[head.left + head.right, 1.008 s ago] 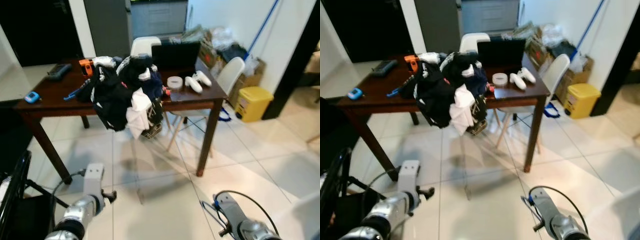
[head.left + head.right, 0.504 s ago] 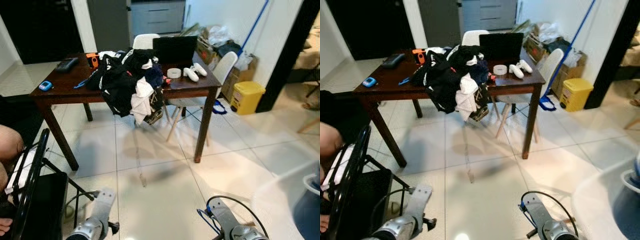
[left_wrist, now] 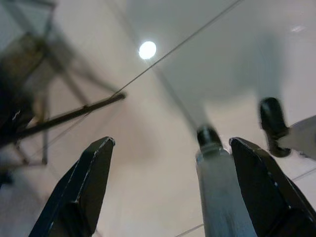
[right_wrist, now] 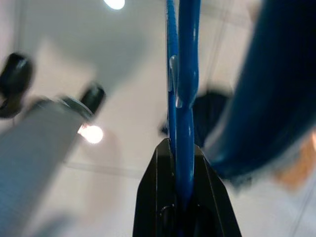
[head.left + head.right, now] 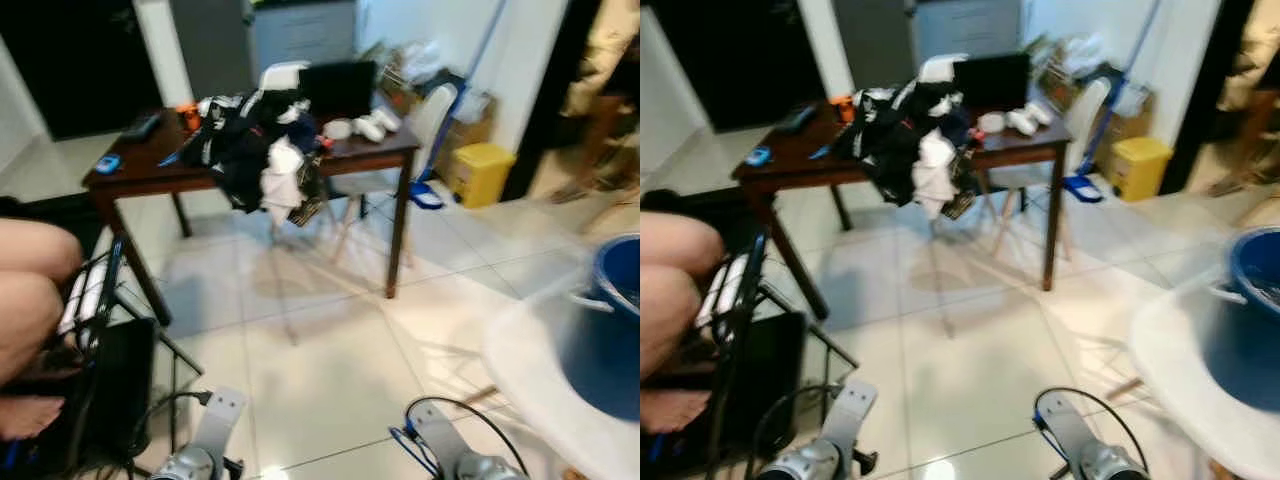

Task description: Hang hanger

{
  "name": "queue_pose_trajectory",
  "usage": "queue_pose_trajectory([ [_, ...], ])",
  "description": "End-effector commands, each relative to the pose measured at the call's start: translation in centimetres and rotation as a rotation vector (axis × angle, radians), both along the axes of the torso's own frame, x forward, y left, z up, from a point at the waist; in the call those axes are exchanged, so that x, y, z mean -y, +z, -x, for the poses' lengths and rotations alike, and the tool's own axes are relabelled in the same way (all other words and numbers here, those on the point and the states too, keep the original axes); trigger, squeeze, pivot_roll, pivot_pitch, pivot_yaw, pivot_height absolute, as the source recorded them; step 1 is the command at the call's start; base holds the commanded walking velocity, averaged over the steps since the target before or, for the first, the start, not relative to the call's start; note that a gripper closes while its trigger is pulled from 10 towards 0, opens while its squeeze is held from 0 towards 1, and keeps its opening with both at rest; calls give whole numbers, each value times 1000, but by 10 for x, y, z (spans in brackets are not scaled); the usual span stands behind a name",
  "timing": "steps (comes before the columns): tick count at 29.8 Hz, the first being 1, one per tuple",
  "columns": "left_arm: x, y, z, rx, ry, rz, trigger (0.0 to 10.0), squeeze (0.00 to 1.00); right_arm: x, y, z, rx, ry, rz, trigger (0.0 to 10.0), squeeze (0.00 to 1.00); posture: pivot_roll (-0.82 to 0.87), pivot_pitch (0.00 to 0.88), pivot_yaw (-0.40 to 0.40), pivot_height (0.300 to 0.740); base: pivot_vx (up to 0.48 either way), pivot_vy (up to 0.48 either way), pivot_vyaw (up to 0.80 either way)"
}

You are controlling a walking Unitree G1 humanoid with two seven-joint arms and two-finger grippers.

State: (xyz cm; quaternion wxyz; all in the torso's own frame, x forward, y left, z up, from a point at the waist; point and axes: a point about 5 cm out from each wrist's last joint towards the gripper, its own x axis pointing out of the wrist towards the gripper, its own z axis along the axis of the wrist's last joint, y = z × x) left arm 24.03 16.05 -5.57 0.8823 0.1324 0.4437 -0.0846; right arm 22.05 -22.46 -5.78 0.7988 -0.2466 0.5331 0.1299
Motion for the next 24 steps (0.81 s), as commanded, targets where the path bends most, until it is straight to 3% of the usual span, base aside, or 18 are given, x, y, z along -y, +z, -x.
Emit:
queue_pose_trajectory([
  [1, -6, -2, 4, -12, 9, -22, 10000, 0, -7, -2, 1, -8, 10, -15, 10000, 0, 23, 0, 10, 740, 0, 0, -788],
  [15, -9, 0, 1, -7, 21, -34, 10000, 0, -5, -2, 2, -27, 7, -9, 10000, 0, 19, 0, 5, 740, 0, 0, -793],
  [24, -19, 0, 2, -8, 31, -49, 10000, 0, -5, -2, 2, -32, 3, -10, 10000, 0, 14, 0, 8, 740, 0, 0, -800],
])
